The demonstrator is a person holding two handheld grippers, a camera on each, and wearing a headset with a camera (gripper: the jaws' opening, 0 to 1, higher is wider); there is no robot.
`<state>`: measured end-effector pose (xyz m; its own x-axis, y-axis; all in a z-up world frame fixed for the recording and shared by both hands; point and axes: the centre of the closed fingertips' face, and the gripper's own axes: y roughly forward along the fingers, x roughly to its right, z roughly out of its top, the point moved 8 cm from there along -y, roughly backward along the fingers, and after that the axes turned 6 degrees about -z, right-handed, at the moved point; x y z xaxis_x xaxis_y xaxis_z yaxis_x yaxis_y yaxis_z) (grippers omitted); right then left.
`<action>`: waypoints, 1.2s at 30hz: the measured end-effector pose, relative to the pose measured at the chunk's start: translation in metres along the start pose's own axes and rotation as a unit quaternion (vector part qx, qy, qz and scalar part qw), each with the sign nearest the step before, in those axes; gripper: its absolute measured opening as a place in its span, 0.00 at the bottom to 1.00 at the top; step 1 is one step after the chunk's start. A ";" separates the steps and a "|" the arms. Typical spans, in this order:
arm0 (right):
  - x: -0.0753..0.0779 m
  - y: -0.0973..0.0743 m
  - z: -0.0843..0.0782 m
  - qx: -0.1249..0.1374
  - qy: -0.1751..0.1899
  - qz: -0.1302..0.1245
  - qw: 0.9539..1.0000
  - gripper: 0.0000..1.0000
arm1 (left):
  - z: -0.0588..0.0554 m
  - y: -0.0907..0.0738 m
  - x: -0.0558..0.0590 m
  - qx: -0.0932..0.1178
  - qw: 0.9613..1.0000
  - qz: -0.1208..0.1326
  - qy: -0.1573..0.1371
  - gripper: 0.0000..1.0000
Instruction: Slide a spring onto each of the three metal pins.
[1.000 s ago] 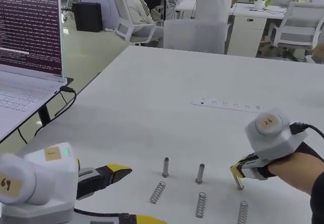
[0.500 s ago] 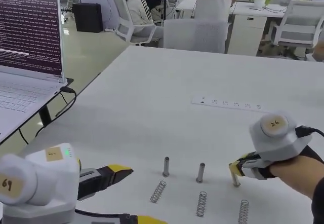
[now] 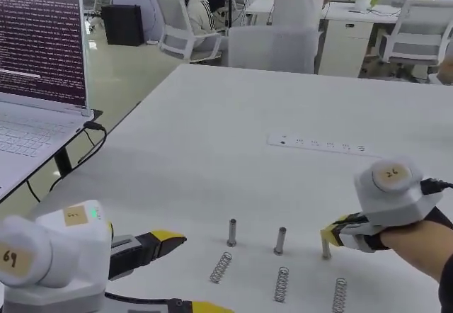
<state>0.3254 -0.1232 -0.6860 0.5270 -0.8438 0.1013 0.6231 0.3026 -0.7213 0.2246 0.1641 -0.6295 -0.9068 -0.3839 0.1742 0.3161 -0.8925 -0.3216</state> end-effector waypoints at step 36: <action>0.000 -0.011 -0.009 -0.012 -0.006 -0.005 1.000 0.09 | -0.001 0.003 0.002 -0.003 1.000 -0.009 0.002 0.69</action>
<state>0.3133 -0.1310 -0.6846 0.5278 -0.8415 0.1156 0.6134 0.2835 -0.7371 0.2237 0.1607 -0.6308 -0.9131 -0.3673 0.1770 0.2982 -0.8977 -0.3242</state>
